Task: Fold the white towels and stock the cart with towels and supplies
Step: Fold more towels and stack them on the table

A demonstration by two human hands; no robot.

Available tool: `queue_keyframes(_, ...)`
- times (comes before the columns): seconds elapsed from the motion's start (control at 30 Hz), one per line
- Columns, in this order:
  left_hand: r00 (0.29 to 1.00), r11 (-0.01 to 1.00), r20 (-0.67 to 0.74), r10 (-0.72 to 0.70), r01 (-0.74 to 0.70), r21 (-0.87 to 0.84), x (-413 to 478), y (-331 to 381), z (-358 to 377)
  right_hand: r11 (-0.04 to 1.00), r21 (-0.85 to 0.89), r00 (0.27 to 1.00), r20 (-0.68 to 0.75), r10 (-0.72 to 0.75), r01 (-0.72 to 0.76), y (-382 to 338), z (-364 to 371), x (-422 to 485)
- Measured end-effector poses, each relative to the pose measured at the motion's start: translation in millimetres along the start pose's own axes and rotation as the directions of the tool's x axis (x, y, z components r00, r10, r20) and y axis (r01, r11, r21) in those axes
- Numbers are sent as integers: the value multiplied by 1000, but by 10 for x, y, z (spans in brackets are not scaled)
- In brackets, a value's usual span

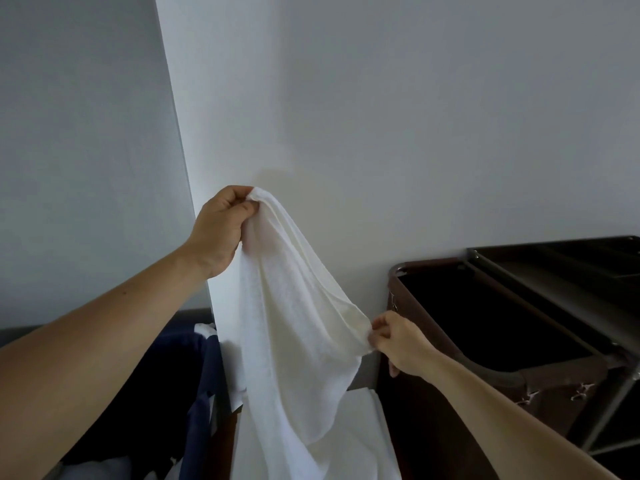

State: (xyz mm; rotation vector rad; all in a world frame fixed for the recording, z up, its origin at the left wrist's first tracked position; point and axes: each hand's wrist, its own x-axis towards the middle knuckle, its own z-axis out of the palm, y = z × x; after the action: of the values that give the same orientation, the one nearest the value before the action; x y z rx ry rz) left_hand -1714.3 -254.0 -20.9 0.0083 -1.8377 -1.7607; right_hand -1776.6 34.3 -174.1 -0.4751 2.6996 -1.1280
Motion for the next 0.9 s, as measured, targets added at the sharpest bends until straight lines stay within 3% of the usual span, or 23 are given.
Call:
queue_keyframes(0.07,1000,1000,3,-2,2,17,-4,-16,-24,997,-74,998,-57,-1,-3,-5,-1,17)
queue_keyframes(0.2,1000,1000,-3,-13,13,6,-22,-44,-26,1000,3,994,-111,-11,11,-44,34,-2)
queue_keyframes(0.3,1000,1000,-3,0,0,18,-30,-39,-48,998,28,987,-146,67,-64,-21,9,-32)
queue_keyframes(0.4,1000,998,-9,17,-16,61,-4,-70,-86,980,-194,982,-188,-2,-35,-50,-69,-76)
queue_keyframes(0.6,988,988,-123,93,-77,131,64,-72,-193,918,-290,961,34,-274,272,-38,-165,-191)
queue_keyframes(0.8,991,983,-91,102,-86,162,49,-92,-235,859,-418,955,138,-263,297,-54,-267,-220)
queue_keyframes(0.9,987,981,-111,115,-95,169,70,-36,-305,817,-494,952,103,-287,299,-105,-478,-194)
